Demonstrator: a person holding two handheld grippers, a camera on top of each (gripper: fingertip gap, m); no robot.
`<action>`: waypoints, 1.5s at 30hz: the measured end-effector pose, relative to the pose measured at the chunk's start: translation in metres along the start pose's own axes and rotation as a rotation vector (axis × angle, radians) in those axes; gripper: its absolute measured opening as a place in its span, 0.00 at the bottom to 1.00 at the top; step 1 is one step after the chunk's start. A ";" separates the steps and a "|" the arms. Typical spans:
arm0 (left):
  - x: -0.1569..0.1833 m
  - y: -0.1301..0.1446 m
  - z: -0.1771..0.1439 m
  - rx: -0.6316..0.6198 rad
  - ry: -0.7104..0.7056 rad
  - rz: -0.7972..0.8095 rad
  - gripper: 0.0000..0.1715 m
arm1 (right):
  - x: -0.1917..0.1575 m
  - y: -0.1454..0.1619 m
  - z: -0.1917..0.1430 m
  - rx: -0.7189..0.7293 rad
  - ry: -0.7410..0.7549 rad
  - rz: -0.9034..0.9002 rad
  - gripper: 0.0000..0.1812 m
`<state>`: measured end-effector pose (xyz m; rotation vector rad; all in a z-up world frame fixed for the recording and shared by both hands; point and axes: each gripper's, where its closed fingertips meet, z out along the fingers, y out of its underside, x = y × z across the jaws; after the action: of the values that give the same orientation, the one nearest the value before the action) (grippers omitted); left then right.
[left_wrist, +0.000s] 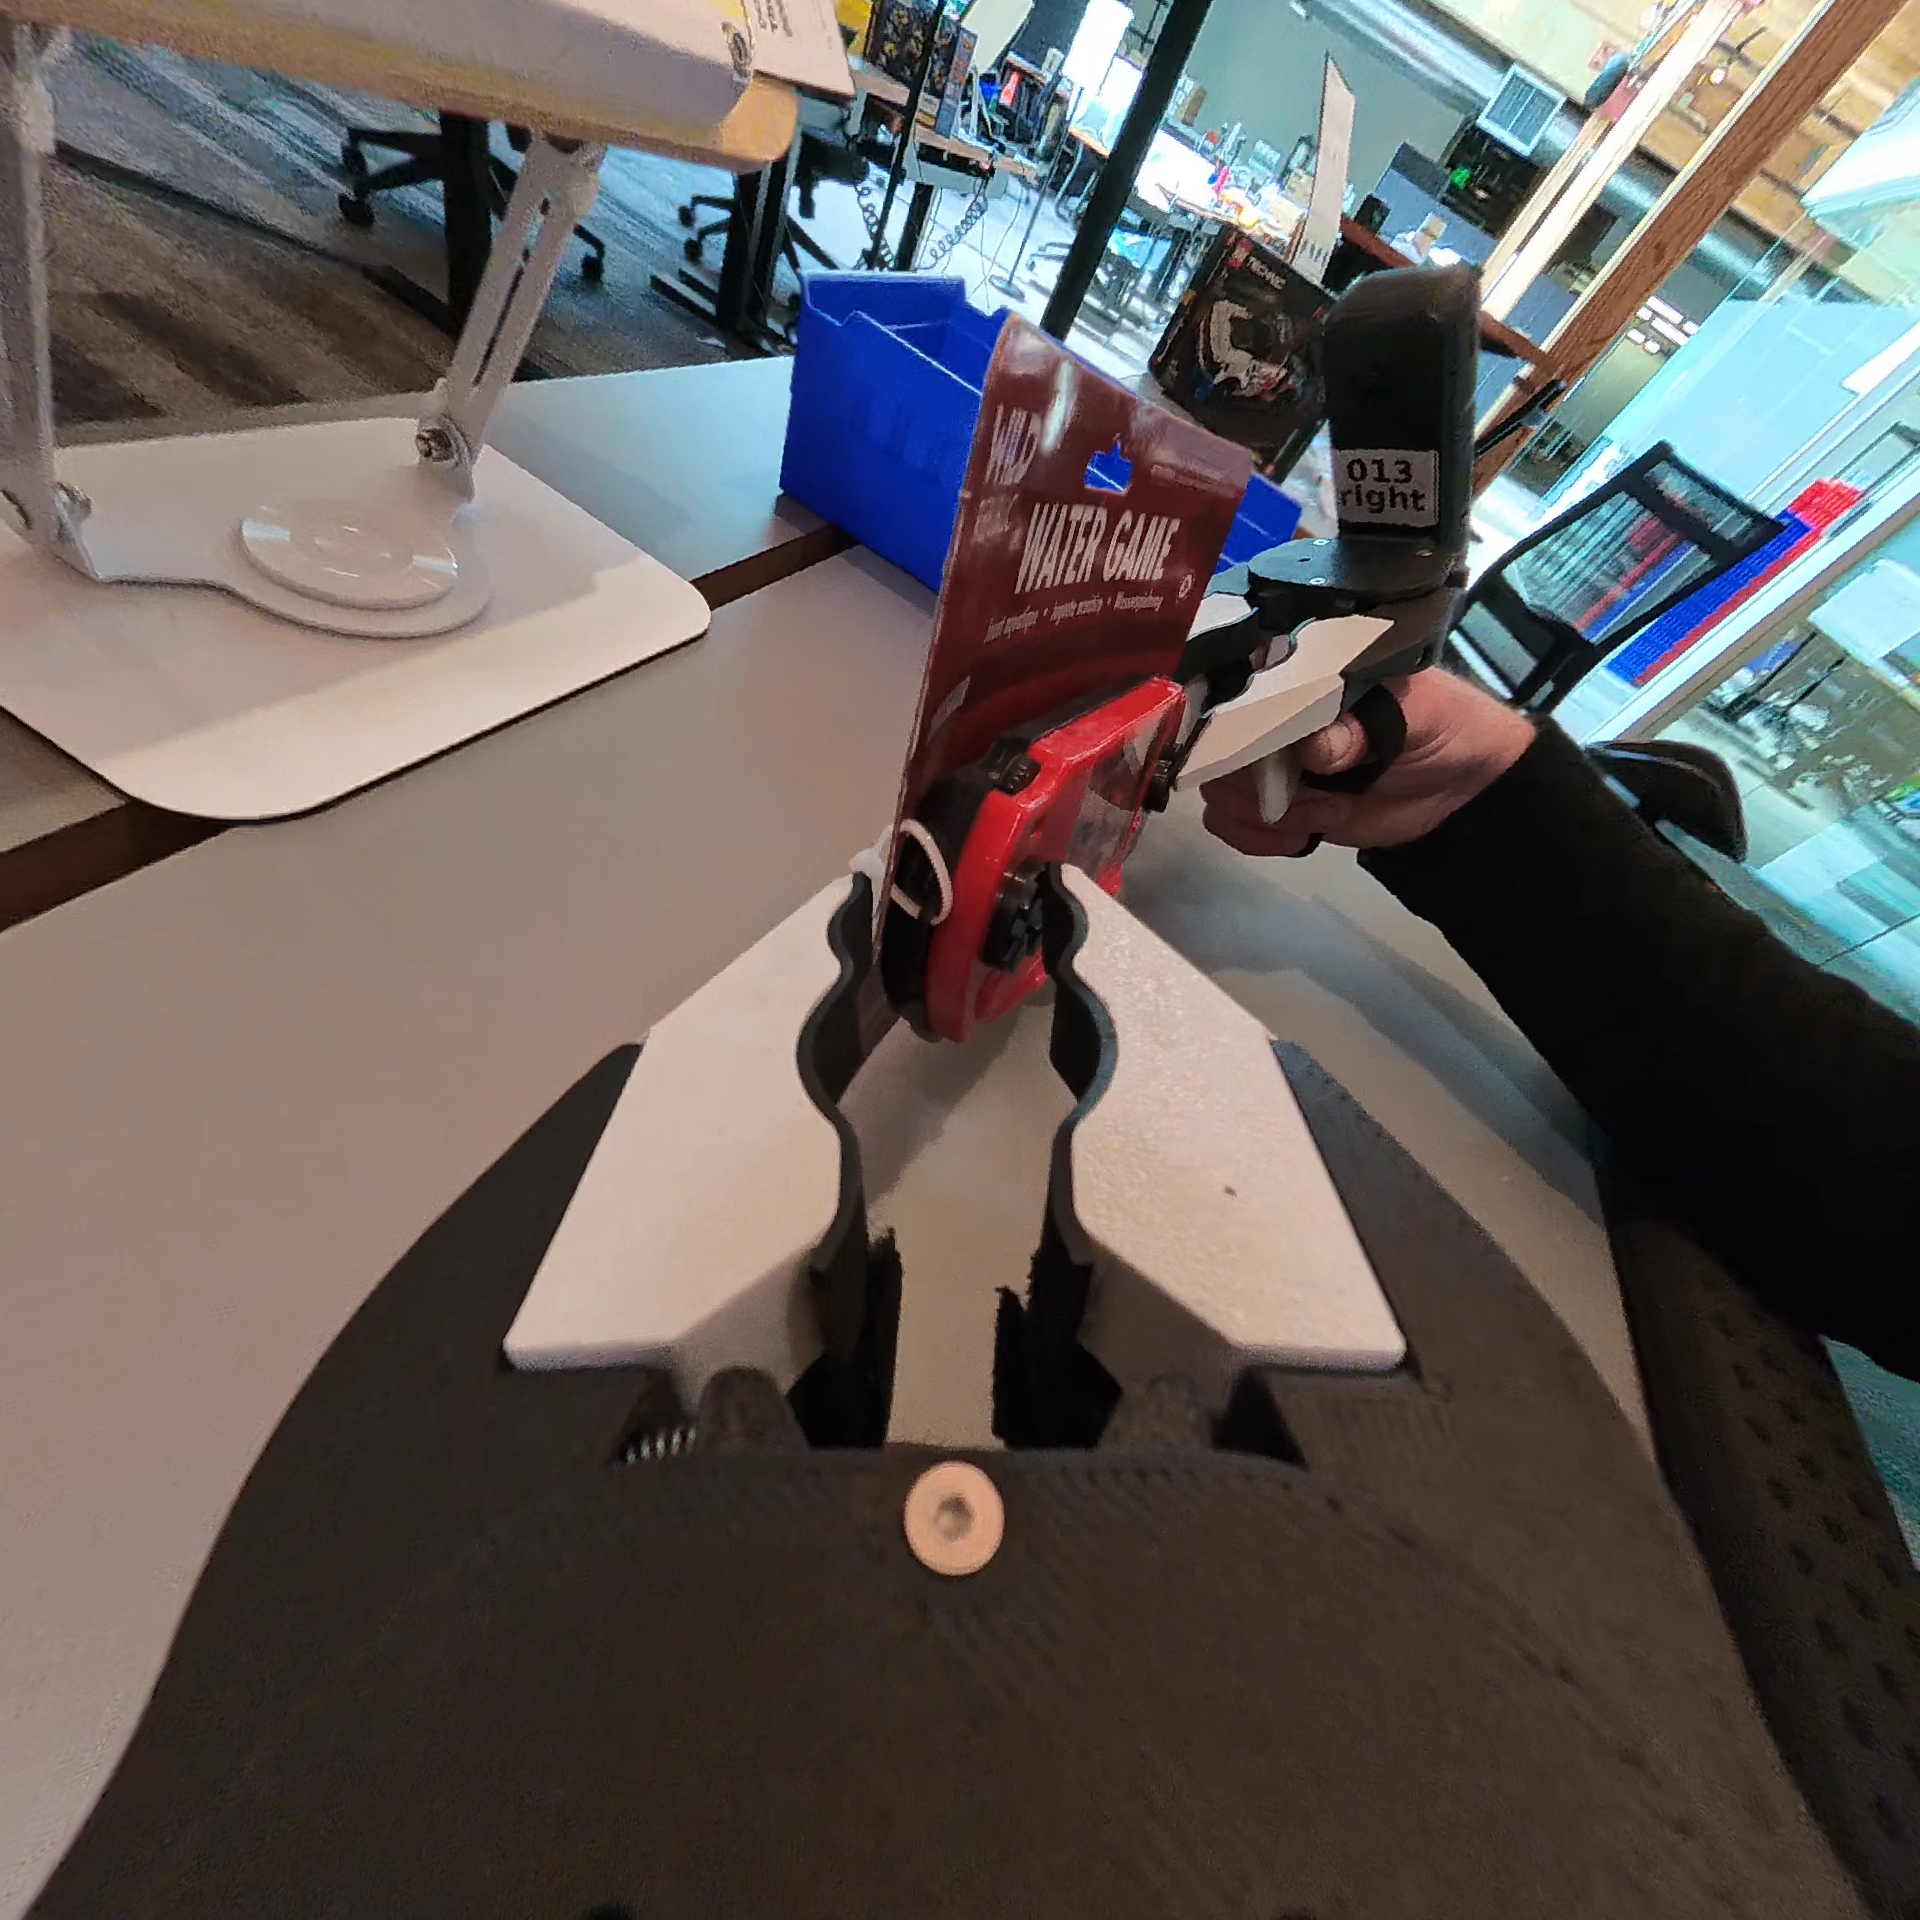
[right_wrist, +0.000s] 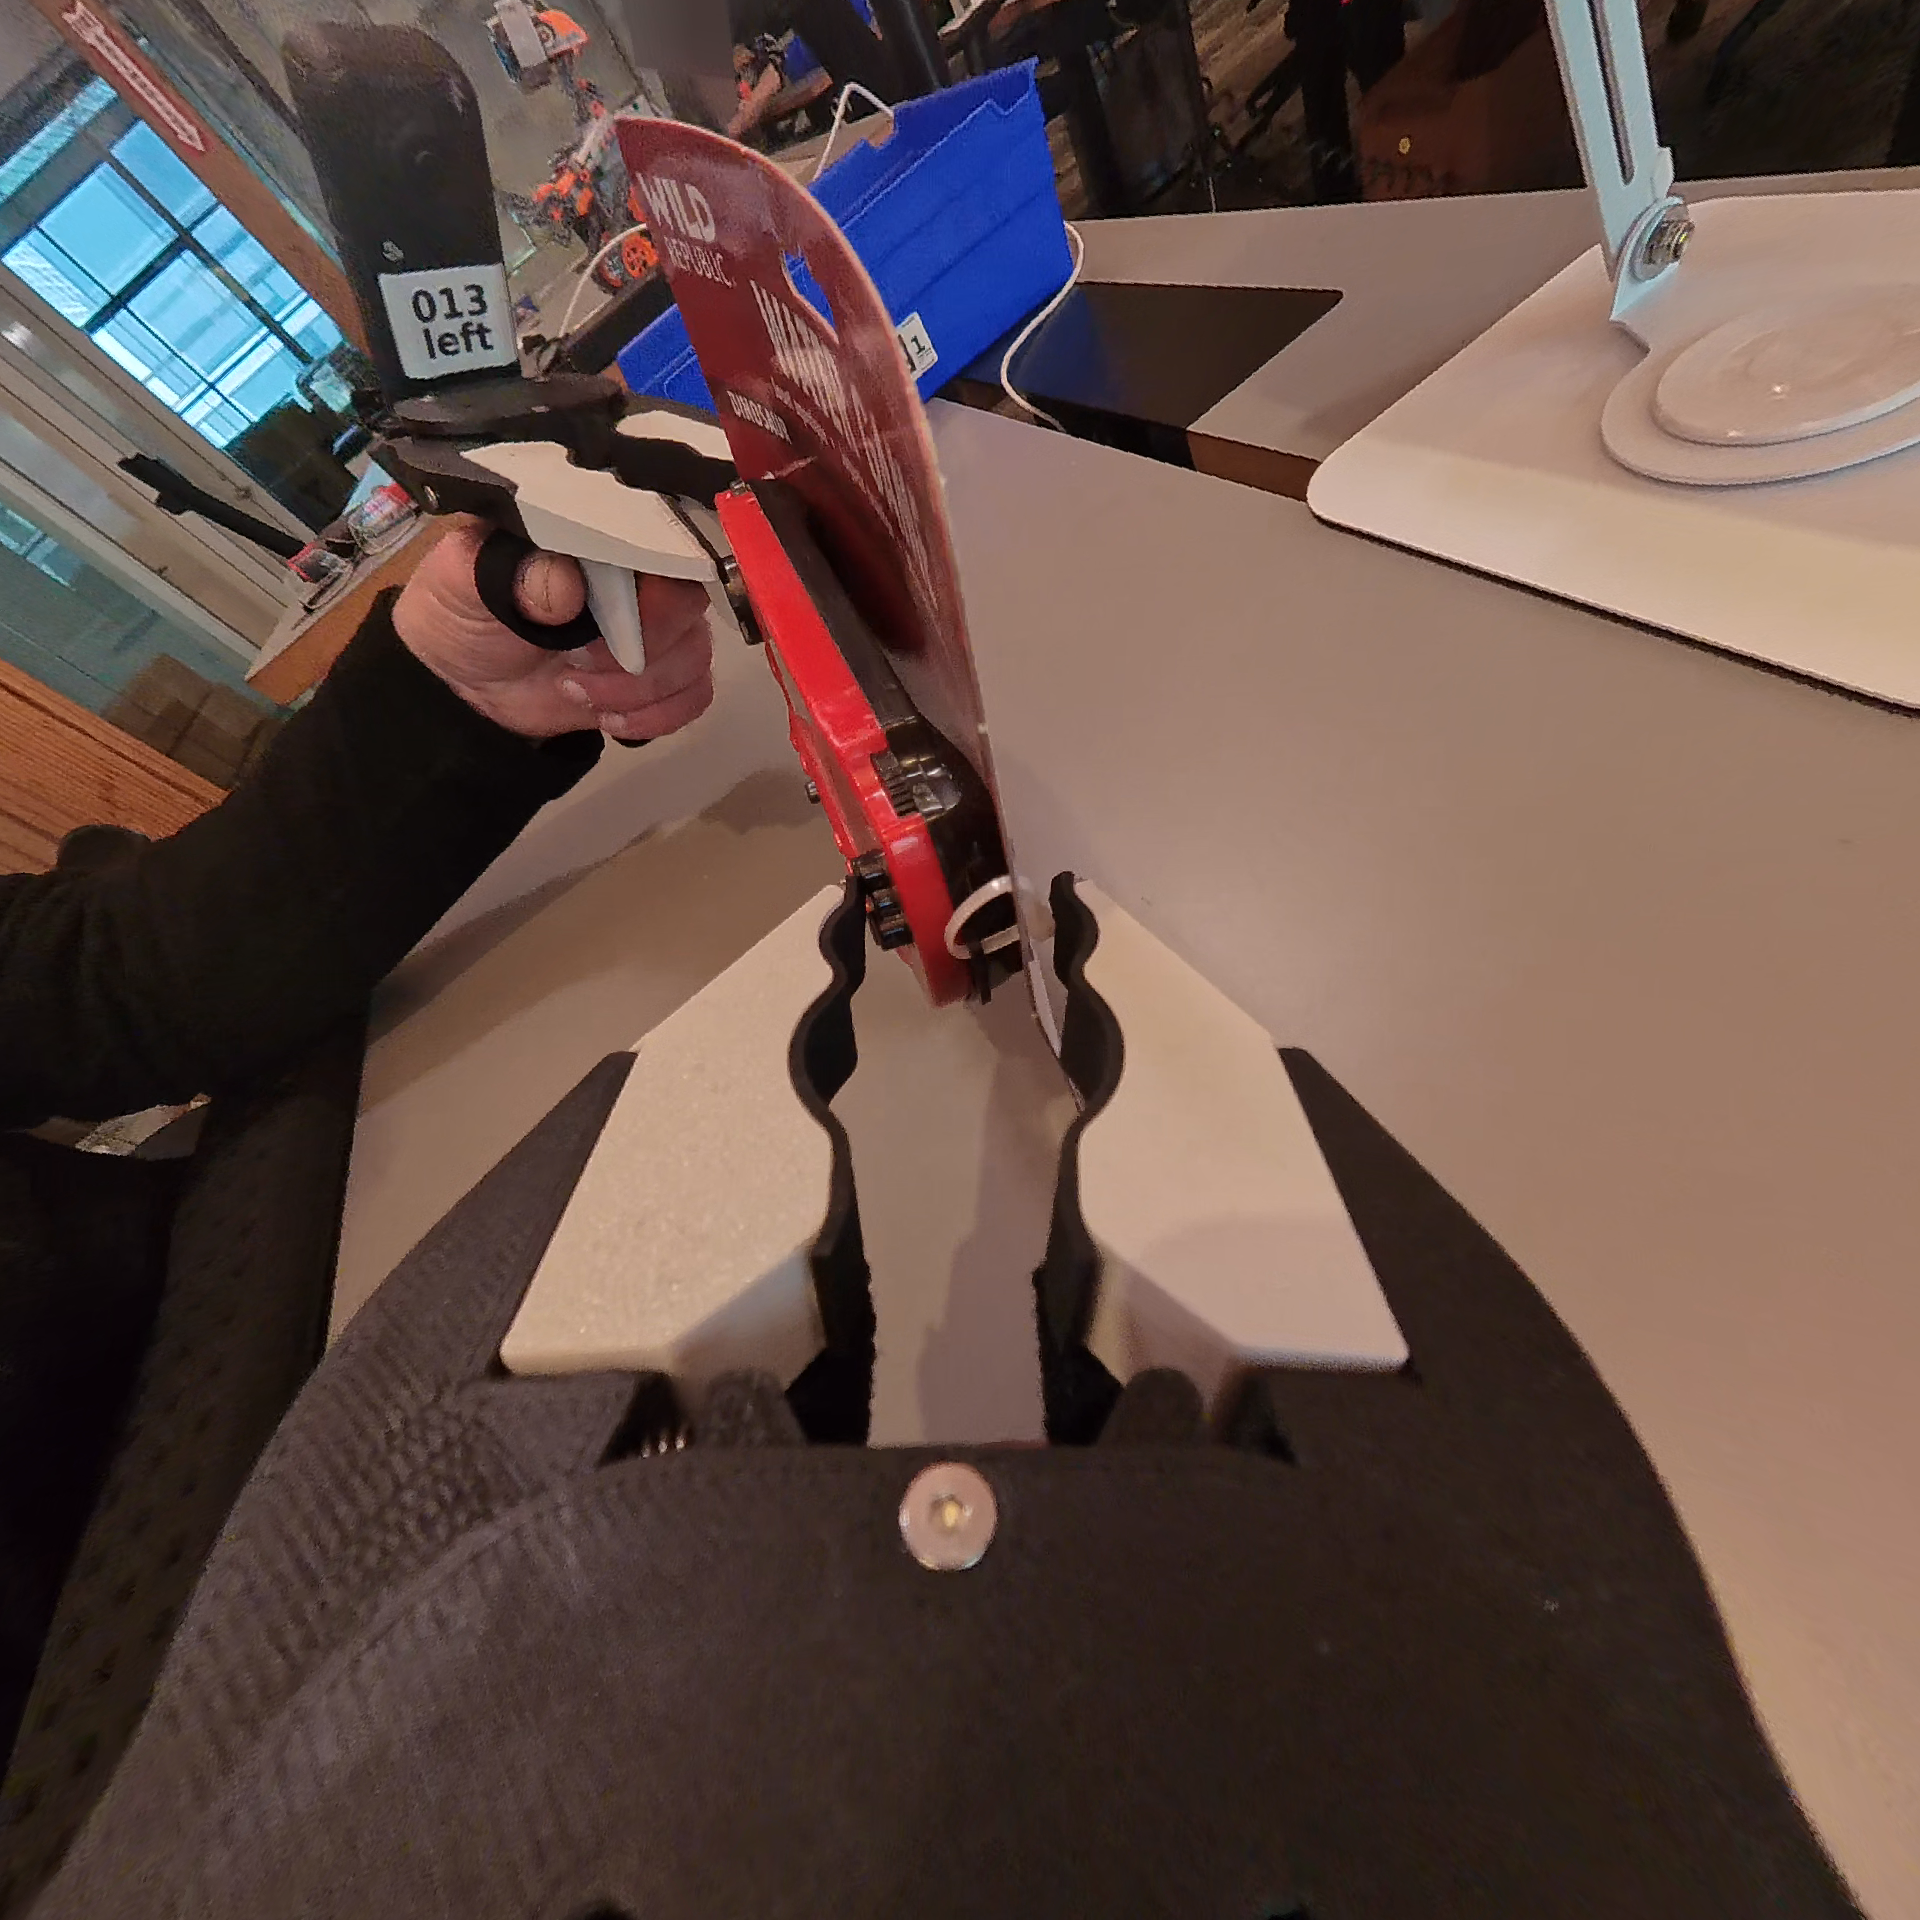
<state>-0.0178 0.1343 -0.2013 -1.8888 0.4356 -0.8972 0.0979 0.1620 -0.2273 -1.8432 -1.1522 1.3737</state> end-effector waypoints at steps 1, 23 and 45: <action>0.000 0.000 0.000 0.009 0.009 -0.009 0.17 | 0.000 0.000 0.000 -0.001 0.003 -0.002 0.18; -0.012 0.017 0.008 -0.005 0.020 -0.070 0.20 | 0.004 0.003 0.001 -0.040 0.056 -0.015 0.20; -0.026 0.045 0.016 -0.084 0.011 -0.091 0.22 | 0.019 0.020 0.012 -0.129 0.142 -0.028 0.21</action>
<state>-0.0194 0.1392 -0.2551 -1.9948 0.4023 -0.9632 0.0941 0.1692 -0.2564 -1.9721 -1.2124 1.1560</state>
